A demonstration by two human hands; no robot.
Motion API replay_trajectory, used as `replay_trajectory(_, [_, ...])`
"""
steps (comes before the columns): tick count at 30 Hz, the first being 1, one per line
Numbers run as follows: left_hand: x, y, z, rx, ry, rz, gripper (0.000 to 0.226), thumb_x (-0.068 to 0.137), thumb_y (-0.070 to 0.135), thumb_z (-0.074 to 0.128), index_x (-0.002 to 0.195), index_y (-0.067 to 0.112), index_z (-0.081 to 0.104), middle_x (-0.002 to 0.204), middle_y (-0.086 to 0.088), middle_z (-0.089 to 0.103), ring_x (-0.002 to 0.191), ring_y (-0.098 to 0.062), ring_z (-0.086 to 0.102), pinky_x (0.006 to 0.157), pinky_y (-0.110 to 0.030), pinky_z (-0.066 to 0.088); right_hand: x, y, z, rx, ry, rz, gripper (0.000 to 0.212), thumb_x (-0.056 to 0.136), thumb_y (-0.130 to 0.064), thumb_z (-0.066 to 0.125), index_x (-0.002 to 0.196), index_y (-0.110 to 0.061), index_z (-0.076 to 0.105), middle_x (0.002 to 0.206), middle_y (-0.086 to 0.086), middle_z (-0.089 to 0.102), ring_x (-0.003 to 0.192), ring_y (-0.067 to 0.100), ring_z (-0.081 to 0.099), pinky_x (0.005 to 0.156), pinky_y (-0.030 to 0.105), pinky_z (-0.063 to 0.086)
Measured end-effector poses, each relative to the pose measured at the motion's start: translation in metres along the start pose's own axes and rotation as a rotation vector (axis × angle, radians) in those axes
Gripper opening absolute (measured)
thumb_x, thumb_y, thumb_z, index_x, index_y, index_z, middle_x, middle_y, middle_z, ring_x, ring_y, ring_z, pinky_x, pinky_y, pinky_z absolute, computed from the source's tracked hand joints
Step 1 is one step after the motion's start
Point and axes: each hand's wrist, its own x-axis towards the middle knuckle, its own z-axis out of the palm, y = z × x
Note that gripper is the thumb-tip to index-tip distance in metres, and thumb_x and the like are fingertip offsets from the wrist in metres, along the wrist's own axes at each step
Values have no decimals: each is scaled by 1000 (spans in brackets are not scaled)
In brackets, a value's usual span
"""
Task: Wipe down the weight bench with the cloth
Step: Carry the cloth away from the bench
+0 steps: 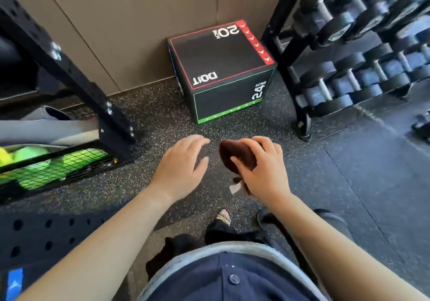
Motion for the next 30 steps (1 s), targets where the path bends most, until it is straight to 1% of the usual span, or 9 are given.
replay_trajectory(3, [48, -1, -3, -4, 0, 4, 39, 92, 26, 47, 130, 18, 46, 136, -1, 48, 128, -17, 39, 107, -41, 33, 42, 16, -8, -7, 7, 8, 36, 82, -35, 69, 116, -25, 60, 118, 0, 52, 107, 27, 41, 88, 31, 37])
replay_trajectory(6, [90, -4, -7, -3, -6, 16, 42, 90, 31, 41, 129, 18, 47, 134, -1, 49, 126, -18, 42, 105, -44, 35, 80, 25, -12, -6, 14, 24, 36, 82, -35, 70, 116, -26, 61, 118, 0, 52, 107, 27, 41, 89, 31, 36])
replay_trajectory(9, [133, -8, -11, -7, -15, 29, 43, 89, 32, 39, 129, 18, 47, 135, 0, 49, 127, -17, 41, 106, -43, 34, 118, 33, -13, -8, 15, 26, 36, 81, -36, 69, 115, -27, 61, 117, -1, 52, 105, 26, 41, 89, 30, 35])
replay_trajectory(12, [177, -17, -15, -15, -25, 45, 40, 91, 29, 42, 129, 19, 47, 134, 1, 49, 127, -16, 41, 105, -42, 35, 159, 40, -10, -12, 34, 40, 36, 81, -36, 70, 115, -28, 61, 116, -2, 52, 105, 26, 42, 89, 25, 33])
replay_trajectory(15, [227, -31, -19, -2, -28, 63, 43, 88, 32, 40, 128, 18, 48, 133, 0, 50, 125, -18, 43, 103, -42, 37, 206, 47, -3, -20, 58, 55, 36, 80, -37, 69, 114, -28, 62, 115, -3, 52, 104, 26, 43, 87, 19, 27])
replay_trajectory(20, [319, -56, -32, 0, -43, 108, 42, 86, 30, 43, 125, 16, 51, 129, 0, 53, 119, -19, 48, 98, -38, 39, 294, 53, 13, -19, 113, 60, 35, 79, -37, 68, 112, -26, 63, 112, -1, 53, 100, 27, 46, 88, 20, 27])
replay_trajectory(25, [404, -79, -47, 15, -54, 159, 41, 85, 28, 46, 123, 14, 53, 126, -3, 56, 118, -20, 49, 98, -35, 38, 376, 52, 24, -15, 131, 92, 36, 79, -35, 71, 113, -27, 62, 114, 1, 54, 101, 27, 45, 89, 20, 27])
replay_trajectory(28, [445, -89, -53, 18, -72, 169, 41, 85, 29, 45, 122, 14, 53, 127, -3, 56, 119, -21, 48, 98, -39, 41, 415, 56, 27, -7, 132, 114, 36, 80, -37, 70, 114, -28, 62, 114, 0, 54, 102, 26, 44, 91, 21, 28])
replay_trajectory(30, [469, -92, -56, 28, -86, 178, 41, 85, 29, 45, 122, 14, 53, 127, -4, 55, 119, -22, 49, 97, -39, 41, 438, 61, 27, -3, 136, 133, 37, 79, -38, 70, 114, -28, 62, 114, -1, 53, 102, 26, 45, 90, 20, 27])
